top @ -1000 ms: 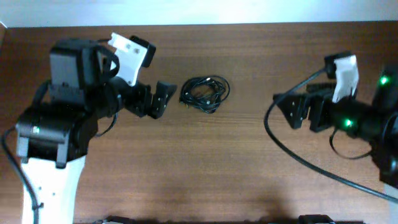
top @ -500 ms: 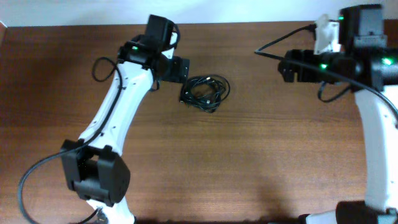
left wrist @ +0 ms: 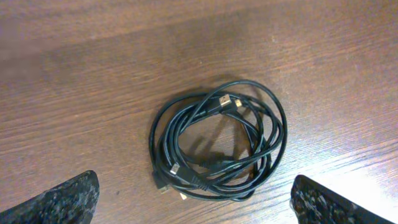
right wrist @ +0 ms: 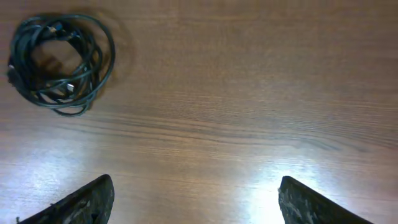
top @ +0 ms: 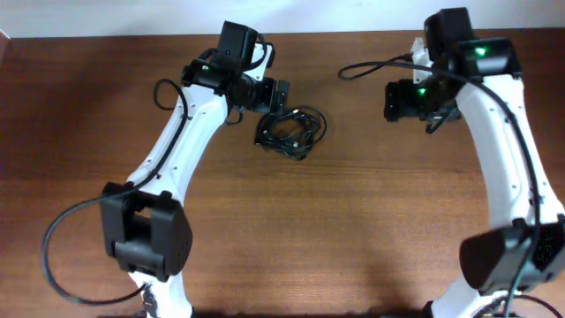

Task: Untangle cables
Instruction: 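Move the left gripper down onto the black cable bundle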

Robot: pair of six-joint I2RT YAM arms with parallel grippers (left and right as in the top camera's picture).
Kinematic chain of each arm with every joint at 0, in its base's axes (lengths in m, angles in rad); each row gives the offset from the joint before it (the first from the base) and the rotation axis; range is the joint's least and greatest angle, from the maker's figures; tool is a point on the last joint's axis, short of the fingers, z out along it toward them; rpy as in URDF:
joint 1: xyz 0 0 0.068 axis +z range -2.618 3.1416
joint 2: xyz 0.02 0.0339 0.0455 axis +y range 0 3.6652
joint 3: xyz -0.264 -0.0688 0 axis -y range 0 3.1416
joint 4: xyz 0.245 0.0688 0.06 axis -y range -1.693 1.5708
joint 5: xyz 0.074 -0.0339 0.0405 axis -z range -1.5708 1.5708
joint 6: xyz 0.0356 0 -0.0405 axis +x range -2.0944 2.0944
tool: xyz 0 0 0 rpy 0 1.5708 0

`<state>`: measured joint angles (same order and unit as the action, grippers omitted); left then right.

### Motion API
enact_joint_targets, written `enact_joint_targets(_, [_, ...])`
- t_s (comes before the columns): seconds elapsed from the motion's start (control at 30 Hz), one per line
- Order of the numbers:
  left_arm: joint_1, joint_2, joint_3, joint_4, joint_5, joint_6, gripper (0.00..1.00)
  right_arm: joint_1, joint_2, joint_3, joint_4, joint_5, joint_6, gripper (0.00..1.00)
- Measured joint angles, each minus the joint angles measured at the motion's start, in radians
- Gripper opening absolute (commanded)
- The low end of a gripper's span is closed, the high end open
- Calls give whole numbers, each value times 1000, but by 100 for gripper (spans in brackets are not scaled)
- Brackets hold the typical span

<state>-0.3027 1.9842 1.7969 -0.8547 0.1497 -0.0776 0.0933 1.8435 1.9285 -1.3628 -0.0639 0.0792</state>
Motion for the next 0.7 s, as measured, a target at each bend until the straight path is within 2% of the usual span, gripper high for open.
enact_joint_targets(0.13, [0,146,0,-21,5,14,99,0,-57,7,-10,19,0,84])
enact_joint_targets(0.27, [0,256,0,-22,74,72,99,0,-58,7,-27,34,0,84])
enact_joint_targets(0.33, [-1,264,0,-10,72,77,99,0,-58,7,-31,37,0,84])
enact_joint_targets(0.53, [-1,264,0,-3,-54,38,99,0,-58,7,-37,38,0,84])
enact_joint_targets(0.7, [-1,264,0,21,-84,27,99,0,-58,7,-37,38,1,84])
